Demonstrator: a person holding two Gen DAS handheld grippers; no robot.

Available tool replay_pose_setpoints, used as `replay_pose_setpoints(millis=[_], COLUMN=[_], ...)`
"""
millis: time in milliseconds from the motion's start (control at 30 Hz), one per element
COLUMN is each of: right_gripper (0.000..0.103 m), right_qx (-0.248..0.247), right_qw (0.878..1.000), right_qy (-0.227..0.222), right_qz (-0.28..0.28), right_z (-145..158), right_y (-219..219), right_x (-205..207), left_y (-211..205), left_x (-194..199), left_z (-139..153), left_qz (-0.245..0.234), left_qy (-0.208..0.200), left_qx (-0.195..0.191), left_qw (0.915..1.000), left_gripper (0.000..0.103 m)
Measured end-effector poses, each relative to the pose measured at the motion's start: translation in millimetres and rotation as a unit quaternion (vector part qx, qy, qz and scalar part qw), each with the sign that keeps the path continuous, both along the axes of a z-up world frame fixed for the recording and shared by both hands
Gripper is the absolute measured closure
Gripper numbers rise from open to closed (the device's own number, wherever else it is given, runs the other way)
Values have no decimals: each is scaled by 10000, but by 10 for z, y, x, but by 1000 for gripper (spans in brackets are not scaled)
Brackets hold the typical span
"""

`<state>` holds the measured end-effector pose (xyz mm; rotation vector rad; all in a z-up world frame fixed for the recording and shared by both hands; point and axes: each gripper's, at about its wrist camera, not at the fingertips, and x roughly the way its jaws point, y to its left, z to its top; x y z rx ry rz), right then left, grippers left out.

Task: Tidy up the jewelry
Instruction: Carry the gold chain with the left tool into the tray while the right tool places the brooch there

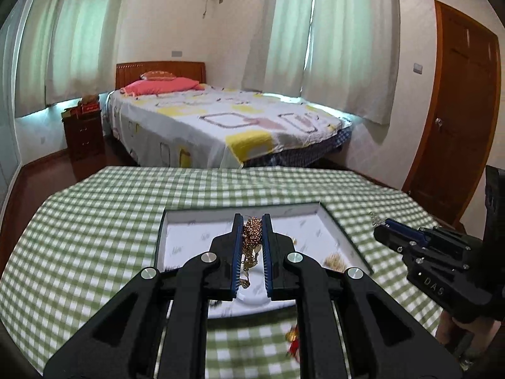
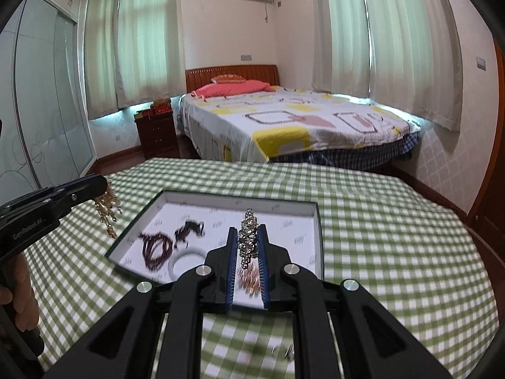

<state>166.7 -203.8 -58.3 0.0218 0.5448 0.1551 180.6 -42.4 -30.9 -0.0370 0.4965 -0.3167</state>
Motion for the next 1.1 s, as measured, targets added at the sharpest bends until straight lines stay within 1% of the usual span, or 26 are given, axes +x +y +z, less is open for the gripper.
replay_pose_setpoints(millis=[133,233,367,500,600,767,833,933,1100], right_gripper=[90,90,90,90,90,90,90,90,90], right_qx=[6,-27,-41,-20,3,-42,-49,-53,-64], right_qw=[9999,9997,9996,10000,9999,9983,9974,9957,9932], right_qy=[-145,-243,-261,-81,156,582,710,926,1159], right_qz=[-14,-32,-43,-47,-62,-68,-73,-63,-72], right_z=[108,159,116,-82,-303,-662,-741,-843,-939], right_y=[-46,-81,-114,-145,-169,-182,-184,-197,-212], right_x=[161,300,496,675,818,1023,1071,1138,1191], left_y=[-128,-226,-360,-467,-542,-616,-645,-669,-747], left_x=[242,431,675,914,1103,1320,1410,1480,1517], left_z=[119,155,69,-186,-467,-858,-986,-1123,-1237], left_qz=[-72,-110,-126,-109,-53,-35,-34,-1,-2], left_qy=[-163,-207,-152,147,460,944,1154,1362,1513], left_qx=[-20,-1,61,149,246,365,374,413,560], left_qw=[9998,9997,9998,9997,9986,9949,9926,9898,9869], left_gripper=[91,91,91,91,91,91,91,91,91])
